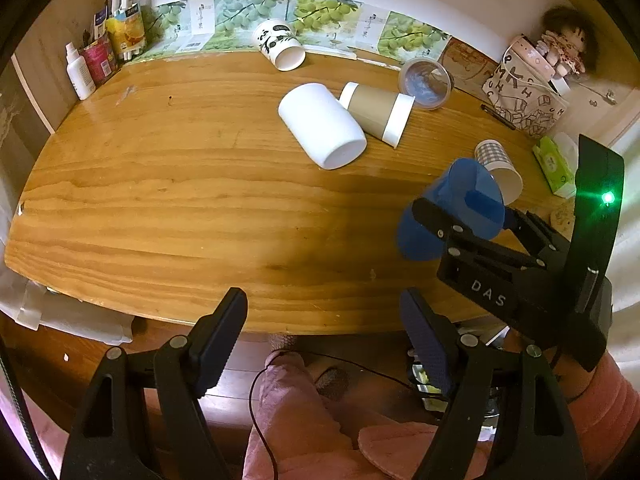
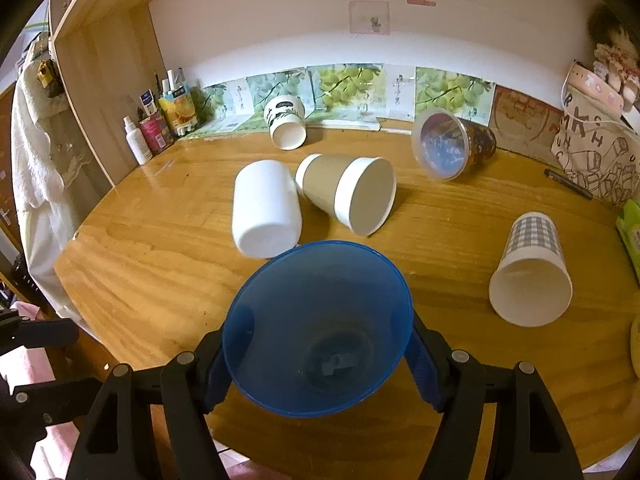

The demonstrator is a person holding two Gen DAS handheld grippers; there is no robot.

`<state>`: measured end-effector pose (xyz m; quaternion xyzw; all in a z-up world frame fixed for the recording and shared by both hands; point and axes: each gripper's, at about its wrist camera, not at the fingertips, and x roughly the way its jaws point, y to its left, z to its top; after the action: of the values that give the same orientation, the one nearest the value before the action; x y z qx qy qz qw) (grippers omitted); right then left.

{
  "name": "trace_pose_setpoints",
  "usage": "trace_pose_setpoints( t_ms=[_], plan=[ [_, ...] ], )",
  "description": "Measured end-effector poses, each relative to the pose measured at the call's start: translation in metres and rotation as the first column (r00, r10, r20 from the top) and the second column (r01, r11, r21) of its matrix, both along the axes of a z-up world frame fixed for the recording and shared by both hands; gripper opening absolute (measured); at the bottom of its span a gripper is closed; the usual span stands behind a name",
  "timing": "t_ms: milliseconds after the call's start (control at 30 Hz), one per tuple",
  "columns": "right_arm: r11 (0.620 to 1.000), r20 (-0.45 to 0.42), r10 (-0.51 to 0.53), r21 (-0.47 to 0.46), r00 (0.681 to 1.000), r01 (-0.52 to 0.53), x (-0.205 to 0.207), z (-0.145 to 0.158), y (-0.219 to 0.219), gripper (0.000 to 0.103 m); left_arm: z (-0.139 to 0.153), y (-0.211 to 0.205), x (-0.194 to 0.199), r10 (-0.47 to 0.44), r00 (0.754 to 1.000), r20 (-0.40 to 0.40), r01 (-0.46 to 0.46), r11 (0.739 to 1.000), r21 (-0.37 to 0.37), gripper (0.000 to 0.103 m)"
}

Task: Flip cup upright
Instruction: 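Lift the blue cup with the right gripper and turn its base down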

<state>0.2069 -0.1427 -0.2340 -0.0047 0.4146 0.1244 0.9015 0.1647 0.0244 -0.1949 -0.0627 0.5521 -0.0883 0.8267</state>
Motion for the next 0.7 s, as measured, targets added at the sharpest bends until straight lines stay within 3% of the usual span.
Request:
trace_pose_setpoints(
  t_ms=[700],
  plan=[
    [0.998, -0.023, 0.052, -0.020, 0.998, -0.052, 0.011, -0.009, 0.005, 0.074, 0.004, 0.002, -0.003, 0.034, 0.999, 0.005, -0.034, 0.999, 0.029, 0.082]
  ],
)
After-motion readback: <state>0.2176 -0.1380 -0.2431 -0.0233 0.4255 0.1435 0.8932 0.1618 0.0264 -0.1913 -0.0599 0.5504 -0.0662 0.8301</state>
